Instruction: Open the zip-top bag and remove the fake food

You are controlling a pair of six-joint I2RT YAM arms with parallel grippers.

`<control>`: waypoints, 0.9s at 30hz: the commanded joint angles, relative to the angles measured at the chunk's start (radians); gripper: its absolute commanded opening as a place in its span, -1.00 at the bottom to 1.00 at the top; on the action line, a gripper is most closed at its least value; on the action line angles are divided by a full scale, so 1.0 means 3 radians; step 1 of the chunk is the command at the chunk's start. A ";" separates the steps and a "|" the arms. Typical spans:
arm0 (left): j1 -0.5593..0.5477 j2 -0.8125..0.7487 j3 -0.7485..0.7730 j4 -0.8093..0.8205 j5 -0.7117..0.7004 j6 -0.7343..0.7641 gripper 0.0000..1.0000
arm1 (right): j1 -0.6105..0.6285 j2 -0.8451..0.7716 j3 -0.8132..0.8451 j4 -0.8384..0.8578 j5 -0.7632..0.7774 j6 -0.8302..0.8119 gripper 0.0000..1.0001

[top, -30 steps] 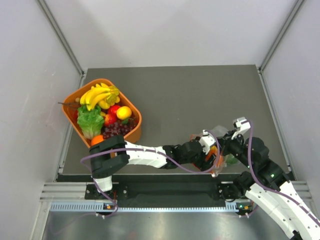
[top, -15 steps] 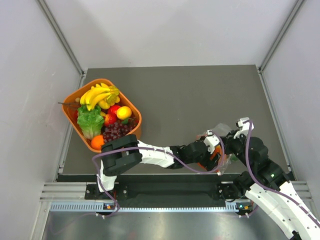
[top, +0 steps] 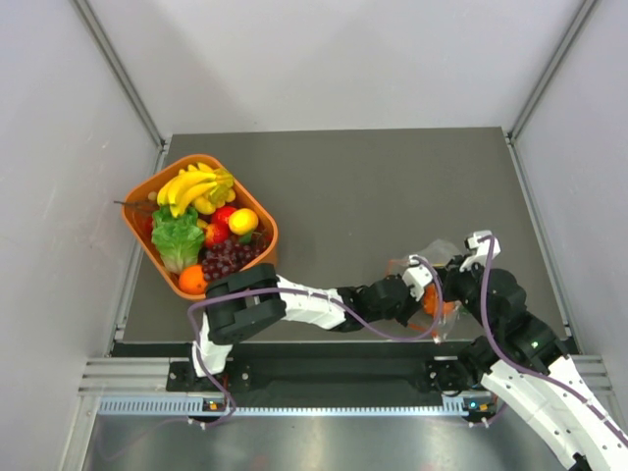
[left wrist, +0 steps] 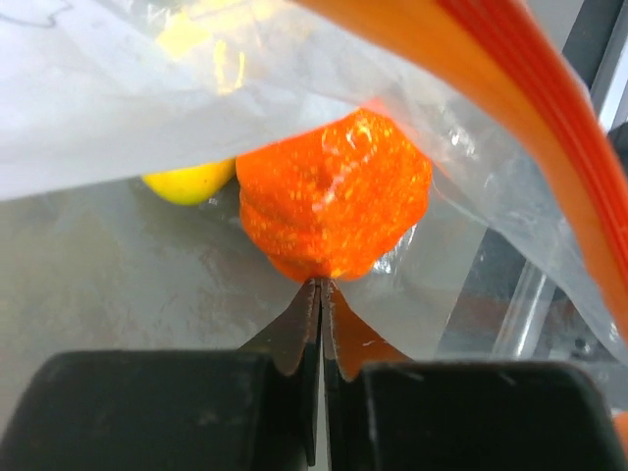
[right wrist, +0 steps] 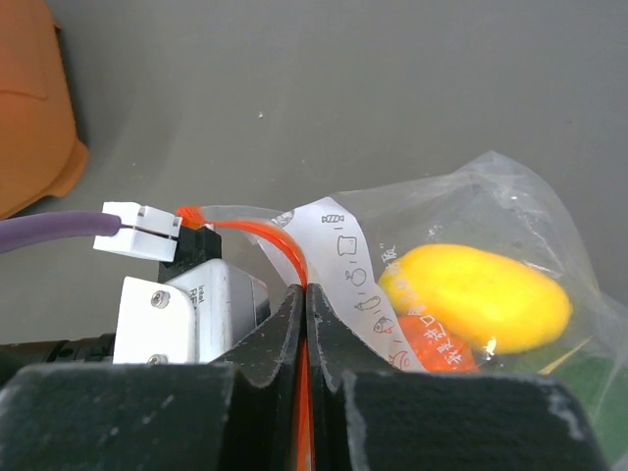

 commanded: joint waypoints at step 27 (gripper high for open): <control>0.0001 0.0296 0.0428 0.0932 -0.0033 0.0213 0.98 | 0.0088 -0.0029 -0.0201 0.0610 -0.0602 0.0474 -1.00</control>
